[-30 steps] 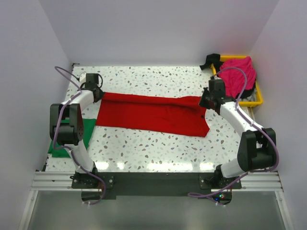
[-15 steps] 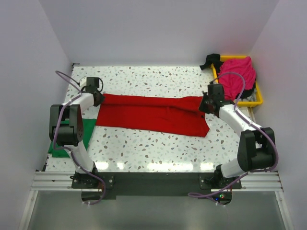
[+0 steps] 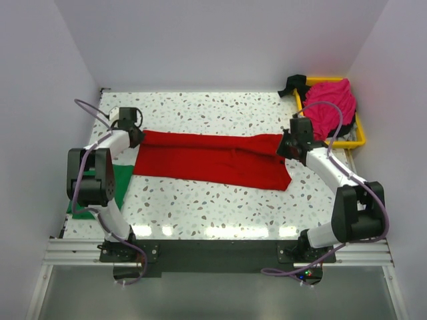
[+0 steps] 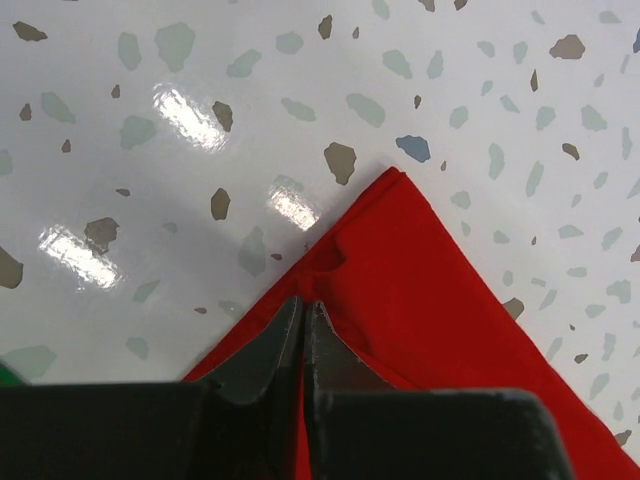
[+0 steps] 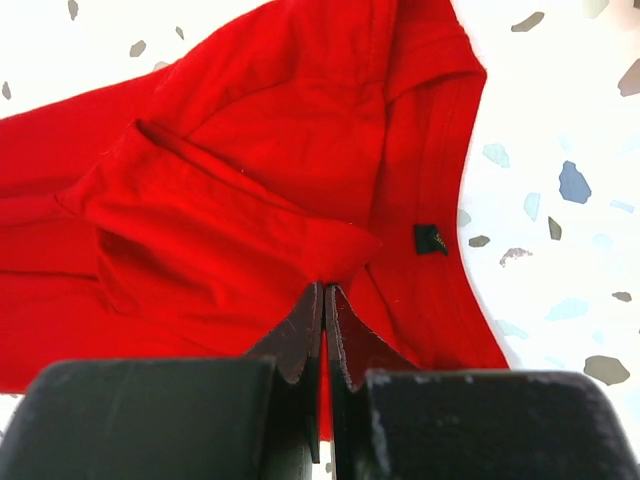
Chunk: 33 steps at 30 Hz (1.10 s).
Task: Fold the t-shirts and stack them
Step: Fold the tshirt
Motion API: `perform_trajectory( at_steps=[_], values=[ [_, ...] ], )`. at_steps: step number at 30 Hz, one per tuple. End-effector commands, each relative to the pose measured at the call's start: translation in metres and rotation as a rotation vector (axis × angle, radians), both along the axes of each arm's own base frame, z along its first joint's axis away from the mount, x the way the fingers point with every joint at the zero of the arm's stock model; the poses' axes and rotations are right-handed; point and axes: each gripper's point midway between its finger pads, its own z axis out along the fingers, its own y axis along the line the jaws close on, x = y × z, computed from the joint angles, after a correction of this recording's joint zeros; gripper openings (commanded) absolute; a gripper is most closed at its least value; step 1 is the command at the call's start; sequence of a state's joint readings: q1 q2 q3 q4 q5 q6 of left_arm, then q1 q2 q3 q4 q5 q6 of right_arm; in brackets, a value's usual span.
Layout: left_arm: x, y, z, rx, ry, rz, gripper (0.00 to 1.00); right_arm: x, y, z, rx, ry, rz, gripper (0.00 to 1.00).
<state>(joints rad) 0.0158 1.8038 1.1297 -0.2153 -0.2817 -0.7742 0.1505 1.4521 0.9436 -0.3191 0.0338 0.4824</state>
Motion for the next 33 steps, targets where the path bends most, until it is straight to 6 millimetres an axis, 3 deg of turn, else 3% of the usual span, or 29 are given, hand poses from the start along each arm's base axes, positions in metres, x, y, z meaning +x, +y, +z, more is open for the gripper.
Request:
perform_trajectory(
  at_steps=[1,4,9,10,12,13,15,18,22,24,26,27,28,29,30,31,33],
  values=[
    [-0.004,0.005,0.018,-0.011,-0.048,0.037,0.0,0.005,0.002,0.018,0.019,-0.06,-0.005,0.0],
    [-0.013,0.002,0.009,-0.032,-0.029,0.043,0.0,0.001,0.006,0.011,0.04,-0.053,0.001,0.0],
    [-0.023,-0.004,0.009,-0.083,-0.058,0.071,0.19,-0.01,0.014,-0.007,0.09,-0.024,0.019,0.06],
    [-0.023,-0.005,0.014,-0.096,-0.073,0.069,0.34,-0.013,0.016,-0.011,0.099,-0.016,0.025,0.09],
    [-0.022,-0.007,0.021,-0.107,-0.09,0.061,0.44,-0.016,0.019,-0.012,0.112,-0.015,0.043,0.22],
    [-0.02,-0.009,0.031,-0.117,-0.11,0.051,0.55,-0.019,0.02,-0.01,0.118,-0.022,0.047,0.25],
    [-0.02,-0.013,0.041,-0.126,-0.13,0.029,0.61,-0.021,0.021,-0.006,0.123,-0.033,0.058,0.33],
    [-0.02,-0.021,0.059,-0.152,-0.167,-0.017,0.64,-0.019,0.026,0.007,0.132,-0.064,0.081,0.38],
    [-0.03,-0.04,0.075,-0.184,-0.192,-0.101,0.66,-0.001,0.037,0.027,0.07,-0.109,0.1,0.43],
    [-0.035,-0.042,0.079,-0.179,-0.193,-0.123,0.66,0.007,0.05,0.022,0.056,-0.094,0.126,0.44],
    [-0.043,-0.063,0.085,-0.177,-0.195,-0.192,0.67,0.021,0.063,0.031,0.034,-0.127,0.15,0.46],
    [-0.046,-0.067,0.087,-0.175,-0.196,-0.209,0.67,0.027,0.068,0.022,0.022,-0.108,0.162,0.46],
    [-0.05,-0.076,0.089,-0.178,-0.2,-0.243,0.67,0.04,0.074,0.031,0.02,-0.147,0.168,0.47],
    [-0.053,-0.081,0.091,-0.182,-0.206,-0.265,0.67,0.047,0.081,0.031,0.016,-0.159,0.188,0.49],
    [-0.055,-0.085,0.092,-0.184,-0.206,-0.28,0.67,0.054,0.083,0.017,0.003,-0.136,0.195,0.5],
    [-0.059,-0.093,0.094,-0.192,-0.211,-0.312,0.67,0.068,0.086,0.028,-0.001,-0.165,0.194,0.51],
    [-0.061,-0.097,0.095,-0.188,-0.216,-0.339,0.67,0.085,0.086,0.023,-0.04,-0.166,0.197,0.54]
  ],
)
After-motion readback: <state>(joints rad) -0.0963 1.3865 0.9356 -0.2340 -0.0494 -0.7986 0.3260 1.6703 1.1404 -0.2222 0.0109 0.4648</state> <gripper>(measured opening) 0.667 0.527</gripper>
